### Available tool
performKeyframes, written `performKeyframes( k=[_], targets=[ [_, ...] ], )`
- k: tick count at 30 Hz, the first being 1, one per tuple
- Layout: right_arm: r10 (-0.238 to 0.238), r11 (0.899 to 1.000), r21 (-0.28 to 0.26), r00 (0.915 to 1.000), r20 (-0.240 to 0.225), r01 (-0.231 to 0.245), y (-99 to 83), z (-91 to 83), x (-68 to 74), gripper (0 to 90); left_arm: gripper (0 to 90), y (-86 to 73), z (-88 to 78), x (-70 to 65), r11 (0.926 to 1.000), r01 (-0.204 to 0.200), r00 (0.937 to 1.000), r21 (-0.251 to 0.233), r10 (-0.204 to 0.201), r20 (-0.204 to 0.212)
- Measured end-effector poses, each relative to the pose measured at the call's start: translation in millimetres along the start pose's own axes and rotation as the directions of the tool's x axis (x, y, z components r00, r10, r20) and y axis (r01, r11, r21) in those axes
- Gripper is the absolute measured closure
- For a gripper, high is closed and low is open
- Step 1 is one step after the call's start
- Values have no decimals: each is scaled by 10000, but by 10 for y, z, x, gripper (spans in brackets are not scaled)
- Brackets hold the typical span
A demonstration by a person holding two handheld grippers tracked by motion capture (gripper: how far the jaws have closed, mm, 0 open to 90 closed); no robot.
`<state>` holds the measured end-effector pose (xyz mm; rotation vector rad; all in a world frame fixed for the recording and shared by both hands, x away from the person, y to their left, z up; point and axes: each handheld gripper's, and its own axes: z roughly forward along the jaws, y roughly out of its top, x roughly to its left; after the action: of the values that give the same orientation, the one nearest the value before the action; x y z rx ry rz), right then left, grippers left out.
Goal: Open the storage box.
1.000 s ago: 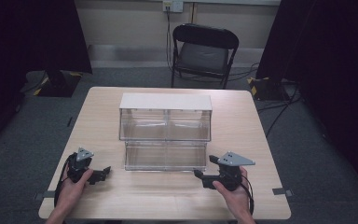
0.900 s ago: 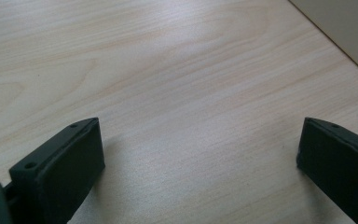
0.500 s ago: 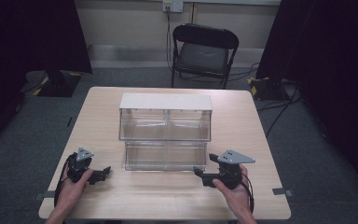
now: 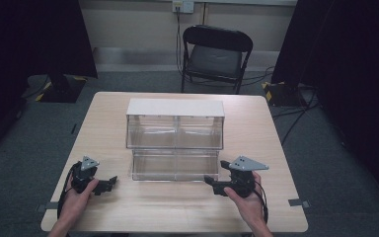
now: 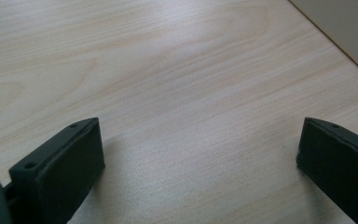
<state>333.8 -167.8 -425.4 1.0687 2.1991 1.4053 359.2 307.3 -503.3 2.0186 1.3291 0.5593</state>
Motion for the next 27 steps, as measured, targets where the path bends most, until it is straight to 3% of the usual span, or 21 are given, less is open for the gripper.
performKeyframes(
  k=[27],
  targets=[
    [39, 9999, -167, 9999, -100, -41, 118, 30, -40, 138, 0, 0, 0, 0, 10000, 0, 10000, 0, 0, -1]
  ],
)
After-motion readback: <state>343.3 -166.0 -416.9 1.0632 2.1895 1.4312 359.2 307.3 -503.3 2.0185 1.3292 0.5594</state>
